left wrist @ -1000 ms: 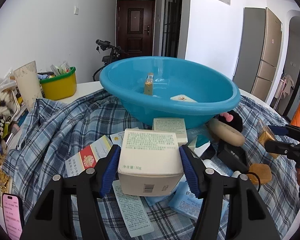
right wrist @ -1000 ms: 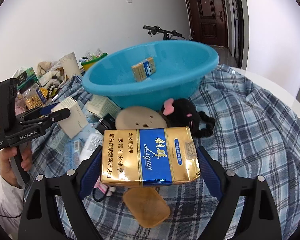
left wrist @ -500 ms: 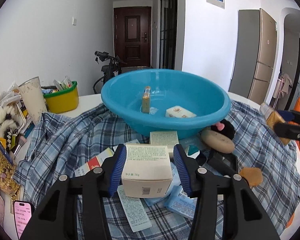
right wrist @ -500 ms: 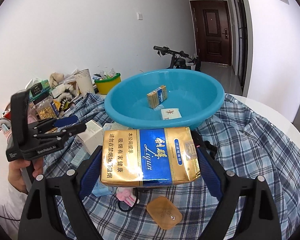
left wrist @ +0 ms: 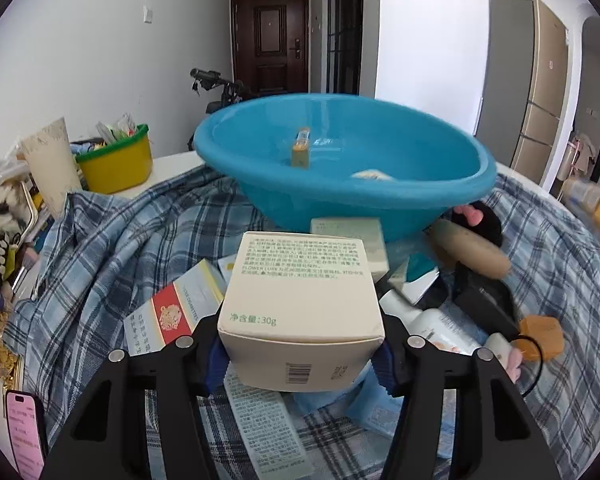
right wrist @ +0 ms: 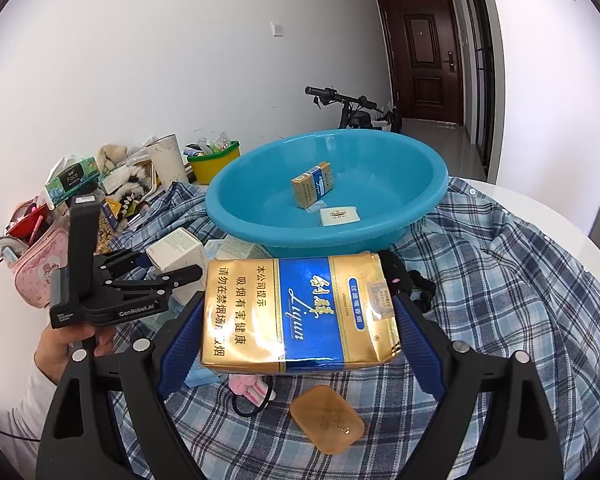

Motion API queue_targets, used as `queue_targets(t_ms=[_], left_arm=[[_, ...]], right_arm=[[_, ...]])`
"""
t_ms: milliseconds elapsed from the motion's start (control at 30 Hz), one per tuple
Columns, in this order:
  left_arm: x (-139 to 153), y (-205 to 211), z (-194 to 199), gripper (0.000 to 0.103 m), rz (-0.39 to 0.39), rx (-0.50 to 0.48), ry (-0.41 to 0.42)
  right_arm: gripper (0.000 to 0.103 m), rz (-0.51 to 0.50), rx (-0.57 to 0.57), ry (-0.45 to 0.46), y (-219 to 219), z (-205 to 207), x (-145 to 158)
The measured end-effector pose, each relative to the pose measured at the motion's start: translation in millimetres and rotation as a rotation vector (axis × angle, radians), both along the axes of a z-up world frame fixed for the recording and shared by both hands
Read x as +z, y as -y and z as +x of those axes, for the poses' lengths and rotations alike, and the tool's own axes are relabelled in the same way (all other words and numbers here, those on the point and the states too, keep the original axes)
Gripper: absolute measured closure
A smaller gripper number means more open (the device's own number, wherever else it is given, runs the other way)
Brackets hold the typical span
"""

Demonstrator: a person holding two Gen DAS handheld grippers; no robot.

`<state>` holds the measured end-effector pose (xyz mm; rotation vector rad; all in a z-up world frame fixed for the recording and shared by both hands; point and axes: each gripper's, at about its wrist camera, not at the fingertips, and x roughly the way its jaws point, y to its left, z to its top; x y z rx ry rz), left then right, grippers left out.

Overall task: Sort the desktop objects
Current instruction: 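Lift the cream box with the left tool while the right tool lifts the Liqun pack, then carry the cream box and Liqun pack over the blue basin with both tools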

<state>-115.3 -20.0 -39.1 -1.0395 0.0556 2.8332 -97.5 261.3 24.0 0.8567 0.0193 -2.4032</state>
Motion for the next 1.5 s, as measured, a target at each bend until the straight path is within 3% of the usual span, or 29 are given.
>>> queue_targets(t_ms=[367,767,933,1033,1267,1500], left_arm=[[57.5,-5.3,14.7,0.043,0.015,-0.037,-0.097],[135.9,-10.6,13.3,0.042,0.032,-0.064,-0.222],[164.8,-13.2,5.5,0.042,0.035,-0.048,-0.254],[180.4,-16.9,1.2,0.042,0.023,-0.048,-0.278],[201.3,-24.7,-20.8,0.042,0.014,-0.048,-0.314],[200.6,-27.3,-65.3,0.042,0.025,-0.041,-0.312]], right_arm=[[0.015,-0.005,0.008,-0.016,10.3,-7.3,13.2],[0.015,-0.025,0.026,-0.142,25.0,-10.7,82.0],[0.015,-0.13,0.009,-0.158,17.7,-25.1,110.4],[0.015,-0.114,-0.021,-0.189,19.9,-33.3,124.6],[0.015,-0.089,-0.028,-0.221,32.4,-52.7,142.6],[0.015,-0.125,-0.038,-0.196,36.0,-96.5,136.1]])
